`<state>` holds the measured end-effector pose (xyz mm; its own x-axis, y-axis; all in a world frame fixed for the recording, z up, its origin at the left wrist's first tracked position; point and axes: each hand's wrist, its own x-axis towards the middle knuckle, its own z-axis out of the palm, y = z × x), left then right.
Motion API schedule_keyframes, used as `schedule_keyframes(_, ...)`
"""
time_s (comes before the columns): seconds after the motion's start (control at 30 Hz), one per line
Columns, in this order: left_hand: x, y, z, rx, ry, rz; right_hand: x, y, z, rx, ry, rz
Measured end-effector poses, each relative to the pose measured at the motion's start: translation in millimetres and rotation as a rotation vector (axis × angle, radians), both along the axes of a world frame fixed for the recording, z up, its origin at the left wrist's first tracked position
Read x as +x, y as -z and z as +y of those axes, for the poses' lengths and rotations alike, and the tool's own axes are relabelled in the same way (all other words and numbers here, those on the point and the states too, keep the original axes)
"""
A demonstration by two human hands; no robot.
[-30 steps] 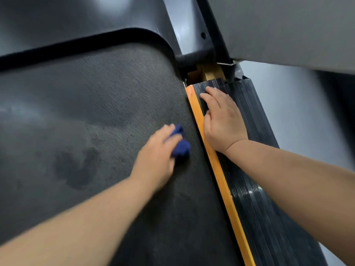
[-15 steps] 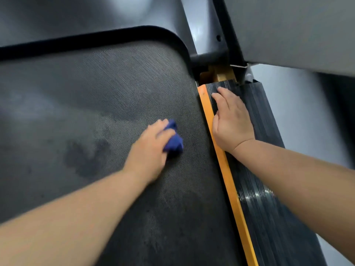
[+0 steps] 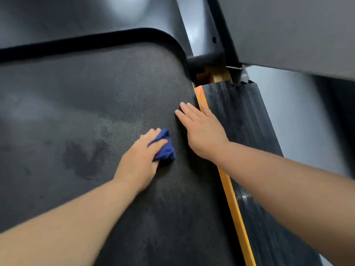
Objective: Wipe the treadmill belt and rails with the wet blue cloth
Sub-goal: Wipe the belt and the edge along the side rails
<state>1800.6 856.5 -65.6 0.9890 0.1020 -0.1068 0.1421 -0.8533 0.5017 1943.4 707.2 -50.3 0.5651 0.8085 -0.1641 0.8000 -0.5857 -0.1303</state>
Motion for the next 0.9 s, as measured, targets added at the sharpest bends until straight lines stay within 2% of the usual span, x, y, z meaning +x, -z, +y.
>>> schedule_keyframes(0.13,-9.8,-10.1,18.0,0.086,0.245,0.010,-0.6,8.6,-1.2,-0.071,0.004,-0.041)
schedule_keyframes(0.17,4.2,-12.1,25.8,0.082,0.211,0.004,-0.4,9.2,-1.5,-0.083,0.004,-0.057)
schedule_keyframes(0.3,72.9,-11.0,53.8,0.072,-0.196,-0.028,-3.4,13.6,-1.1,-0.146,0.002,-0.089)
schedule_keyframes(0.37,68.2,-4.7,50.9,0.063,-0.206,-0.039,-2.4,15.6,-0.7,-0.143,-0.017,-0.110)
schedule_keyframes(0.53,-29.6,-3.8,16.8,0.016,0.125,-0.016,-3.3,15.1,0.4,-0.150,-0.014,-0.117)
schedule_keyframes(0.63,-17.6,-7.6,35.4,0.060,0.291,-0.008,-3.7,13.2,0.1,-0.157,-0.006,-0.122)
schedule_keyframes(0.67,-2.5,-10.5,46.1,0.083,0.243,-0.011,-4.5,14.1,0.7,-0.153,-0.005,-0.128)
schedule_keyframes(0.77,56.4,-17.7,78.7,0.139,-0.119,0.052,-4.1,17.1,0.4,-0.149,0.005,-0.118)
schedule_keyframes(0.8,66.0,-14.6,83.2,0.149,-0.176,0.049,-3.8,18.5,-0.7,-0.148,0.004,-0.116)
schedule_keyframes(0.9,37.5,-0.1,66.1,0.123,-0.127,-0.030,-3.0,16.8,-1.6,-0.149,0.001,-0.112)
